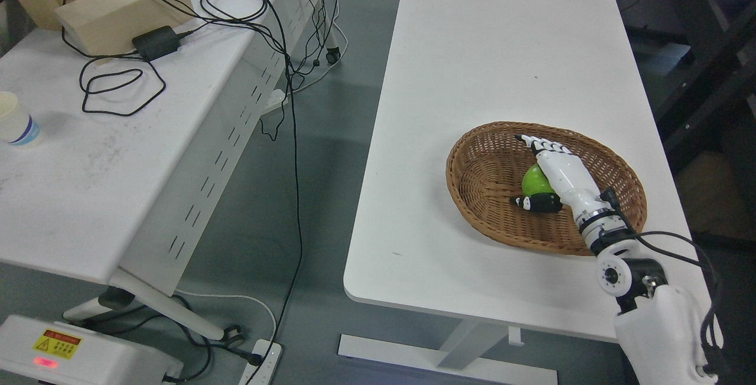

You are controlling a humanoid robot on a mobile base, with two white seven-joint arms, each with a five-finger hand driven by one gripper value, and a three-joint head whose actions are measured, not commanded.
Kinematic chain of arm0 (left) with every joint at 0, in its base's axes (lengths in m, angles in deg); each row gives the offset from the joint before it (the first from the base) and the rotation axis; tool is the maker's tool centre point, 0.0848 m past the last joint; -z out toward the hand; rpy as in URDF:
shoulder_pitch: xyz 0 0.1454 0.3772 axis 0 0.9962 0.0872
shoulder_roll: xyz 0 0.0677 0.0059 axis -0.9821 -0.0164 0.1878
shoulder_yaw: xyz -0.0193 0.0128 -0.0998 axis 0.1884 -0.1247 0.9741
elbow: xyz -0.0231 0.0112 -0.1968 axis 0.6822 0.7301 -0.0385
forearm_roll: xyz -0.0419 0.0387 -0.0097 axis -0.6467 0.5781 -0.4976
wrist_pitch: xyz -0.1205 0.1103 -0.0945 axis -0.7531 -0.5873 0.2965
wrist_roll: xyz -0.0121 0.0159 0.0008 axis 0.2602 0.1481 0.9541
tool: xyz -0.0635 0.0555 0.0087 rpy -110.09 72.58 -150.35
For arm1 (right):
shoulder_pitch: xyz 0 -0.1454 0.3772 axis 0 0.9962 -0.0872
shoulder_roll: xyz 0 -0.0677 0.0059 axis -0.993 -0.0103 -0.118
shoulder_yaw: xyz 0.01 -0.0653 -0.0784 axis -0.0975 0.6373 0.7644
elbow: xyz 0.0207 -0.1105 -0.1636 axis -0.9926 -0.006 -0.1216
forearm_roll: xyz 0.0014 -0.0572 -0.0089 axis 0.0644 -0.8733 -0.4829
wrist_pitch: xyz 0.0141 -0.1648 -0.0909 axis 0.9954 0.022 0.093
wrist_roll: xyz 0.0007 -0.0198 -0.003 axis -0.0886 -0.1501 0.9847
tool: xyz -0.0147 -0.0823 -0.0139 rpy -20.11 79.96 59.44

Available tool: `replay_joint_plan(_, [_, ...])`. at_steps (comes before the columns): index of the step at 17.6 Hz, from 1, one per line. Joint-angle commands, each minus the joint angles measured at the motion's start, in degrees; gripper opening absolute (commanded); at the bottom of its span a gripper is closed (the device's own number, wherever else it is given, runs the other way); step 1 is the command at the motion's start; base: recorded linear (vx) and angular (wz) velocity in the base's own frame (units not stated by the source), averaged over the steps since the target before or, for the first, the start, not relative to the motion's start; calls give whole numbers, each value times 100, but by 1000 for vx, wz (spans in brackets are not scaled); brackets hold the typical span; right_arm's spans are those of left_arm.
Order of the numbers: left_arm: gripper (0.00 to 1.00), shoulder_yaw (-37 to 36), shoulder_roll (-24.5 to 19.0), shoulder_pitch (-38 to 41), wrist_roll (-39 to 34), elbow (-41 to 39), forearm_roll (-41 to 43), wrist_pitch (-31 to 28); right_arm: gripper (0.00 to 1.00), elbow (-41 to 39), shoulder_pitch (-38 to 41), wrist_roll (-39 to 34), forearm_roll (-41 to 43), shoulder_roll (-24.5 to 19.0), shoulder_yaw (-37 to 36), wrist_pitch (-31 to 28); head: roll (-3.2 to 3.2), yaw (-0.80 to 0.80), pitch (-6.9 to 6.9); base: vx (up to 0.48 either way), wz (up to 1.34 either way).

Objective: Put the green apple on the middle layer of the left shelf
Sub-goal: 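Lower the right hand into the wicker basket over the green apple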

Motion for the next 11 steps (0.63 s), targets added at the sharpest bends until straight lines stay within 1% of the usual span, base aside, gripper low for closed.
replay_joint_plan(1, [100,-1,-100,-123,2,0,-6,-2,76,164,-2,33,49,149,-348,-7,0,0,0,0,0])
replay_joint_plan(2, [100,-1,-100,-123,2,0,-6,-2,67,146,7,33,58,193,-410,-7,0,0,0,0,0])
replay_joint_plan(4, [100,-1,-100,-123,2,0,3,-2,54,120,42,33,58,272,-454,28,0,0,0,0,0])
replay_joint_plan(5, [100,-1,-100,-123,2,0,3,-2,43,111,86,24,75,289,-463,54,0,0,0,0,0])
replay_joint_plan(7, [100,-1,-100,-123,2,0,3,-2,14,50,165,24,76,272,-463,151,0,0,0,0,0])
replay_joint_plan(8, [100,-1,-100,-123,2,0,3,-2,6,32,174,24,76,272,-463,186,0,0,0,0,0])
replay_joint_plan(9, [100,-1,-100,-123,2,0,3,-2,1,-29,200,24,76,272,-498,213,0,0,0,0,0])
replay_joint_plan(11, [100,-1,-100,-123,2,0,3,-2,1,-196,288,24,110,255,-717,440,0,0,0,0,0])
